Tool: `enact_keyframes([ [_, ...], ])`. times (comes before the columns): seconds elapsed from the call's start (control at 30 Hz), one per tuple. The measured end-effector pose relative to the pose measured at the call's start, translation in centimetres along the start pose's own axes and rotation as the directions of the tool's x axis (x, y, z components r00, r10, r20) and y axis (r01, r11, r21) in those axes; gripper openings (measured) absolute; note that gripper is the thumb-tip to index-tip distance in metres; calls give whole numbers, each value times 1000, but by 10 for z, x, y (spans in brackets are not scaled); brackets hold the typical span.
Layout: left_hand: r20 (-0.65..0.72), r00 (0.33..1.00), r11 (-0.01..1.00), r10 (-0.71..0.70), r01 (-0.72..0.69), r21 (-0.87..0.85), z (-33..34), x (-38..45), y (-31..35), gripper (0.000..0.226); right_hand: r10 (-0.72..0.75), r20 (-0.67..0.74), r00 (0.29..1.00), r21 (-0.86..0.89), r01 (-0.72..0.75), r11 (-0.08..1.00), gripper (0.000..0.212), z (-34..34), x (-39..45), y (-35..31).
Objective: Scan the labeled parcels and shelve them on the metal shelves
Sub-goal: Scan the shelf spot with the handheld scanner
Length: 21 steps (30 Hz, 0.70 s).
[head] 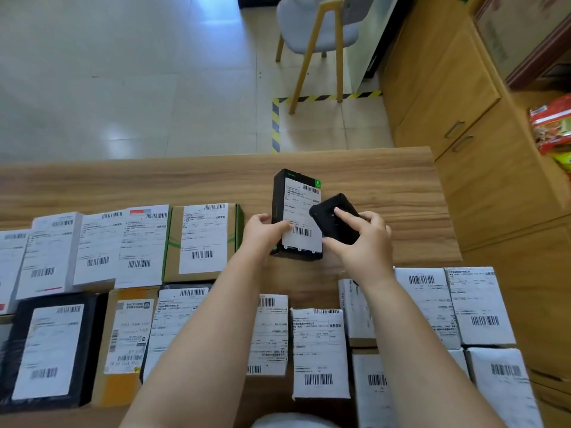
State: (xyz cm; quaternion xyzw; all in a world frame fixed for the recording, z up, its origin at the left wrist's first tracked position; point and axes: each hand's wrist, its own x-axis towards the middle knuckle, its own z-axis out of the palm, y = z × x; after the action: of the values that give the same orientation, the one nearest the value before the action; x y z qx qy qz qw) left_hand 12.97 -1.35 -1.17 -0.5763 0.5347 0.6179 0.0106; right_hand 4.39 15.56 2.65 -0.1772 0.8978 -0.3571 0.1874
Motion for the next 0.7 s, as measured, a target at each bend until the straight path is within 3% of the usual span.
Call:
enact_keyframes([
  [0.07,130,991,992,-37,52,-111,-21,-6,2,47,-18,0,1000,-23,18,1000,56,-3,-2,-10],
  [0.13,170,985,970,10,32,-243,-42,-12,3,39,-41,-8,999,-21,41,999,56,-4,-4,-22],
  [0.27,4,987,868,160,-138,-478,-86,-23,1,54,-139,-1,990,-45,139,989,56,3,-11,-53],
  [0.47,-270,928,793,255,-361,-492,-125,-30,-17,63,-311,214,926,-268,361,893,55,36,-41,-91],
  [0.7,-331,884,741,329,-459,-491,-149,-33,-27,65,-291,324,900,-379,405,832,57,61,-64,-112],
])
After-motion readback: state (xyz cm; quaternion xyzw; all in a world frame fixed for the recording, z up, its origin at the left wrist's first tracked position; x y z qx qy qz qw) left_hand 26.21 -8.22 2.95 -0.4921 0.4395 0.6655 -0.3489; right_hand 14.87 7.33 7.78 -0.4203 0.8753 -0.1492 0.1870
